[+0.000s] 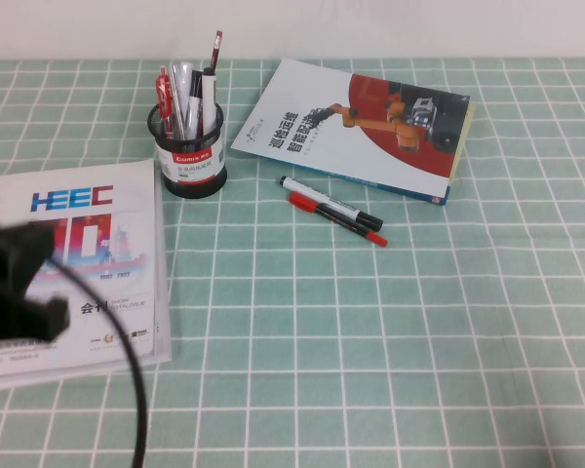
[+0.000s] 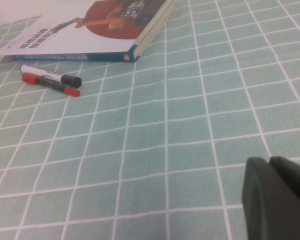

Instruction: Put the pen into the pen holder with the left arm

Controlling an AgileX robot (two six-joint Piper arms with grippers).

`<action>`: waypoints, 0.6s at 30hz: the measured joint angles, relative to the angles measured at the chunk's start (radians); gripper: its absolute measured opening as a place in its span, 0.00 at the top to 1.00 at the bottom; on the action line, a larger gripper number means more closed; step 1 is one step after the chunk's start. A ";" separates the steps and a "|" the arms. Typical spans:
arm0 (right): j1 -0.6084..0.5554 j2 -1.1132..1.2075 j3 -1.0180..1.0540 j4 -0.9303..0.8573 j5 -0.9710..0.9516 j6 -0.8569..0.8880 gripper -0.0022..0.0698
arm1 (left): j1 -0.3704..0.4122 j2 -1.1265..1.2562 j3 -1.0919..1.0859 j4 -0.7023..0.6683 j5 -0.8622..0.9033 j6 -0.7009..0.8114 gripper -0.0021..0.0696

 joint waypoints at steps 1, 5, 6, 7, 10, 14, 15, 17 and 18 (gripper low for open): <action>0.000 0.000 0.000 0.000 0.000 0.000 1.00 | 0.000 -0.020 0.017 0.007 0.015 0.002 0.97; 0.000 0.000 0.000 0.000 0.000 0.000 1.00 | 0.000 -0.045 0.029 0.025 0.071 -0.022 0.97; 0.000 0.000 0.000 0.000 0.000 0.000 1.00 | 0.000 -0.047 0.029 0.029 0.074 -0.029 0.97; 0.000 0.000 0.000 0.000 0.000 0.000 1.00 | 0.000 -0.052 0.029 0.039 0.075 -0.029 0.97; 0.000 0.000 0.000 0.000 0.000 0.000 1.00 | 0.000 -0.064 0.041 0.054 0.048 -0.035 0.97; 0.000 0.000 0.000 0.000 0.000 0.000 1.00 | 0.000 -0.130 0.123 0.064 -0.081 -0.038 0.97; 0.000 0.000 0.000 0.000 0.000 0.000 1.00 | 0.000 -0.154 0.147 0.066 -0.112 -0.038 0.97; 0.000 0.000 0.000 0.000 0.000 0.000 1.00 | 0.002 -0.207 0.213 0.067 -0.207 -0.038 0.97; 0.000 0.000 0.000 0.000 0.000 0.000 1.00 | 0.006 -0.240 0.254 0.067 -0.258 -0.036 0.97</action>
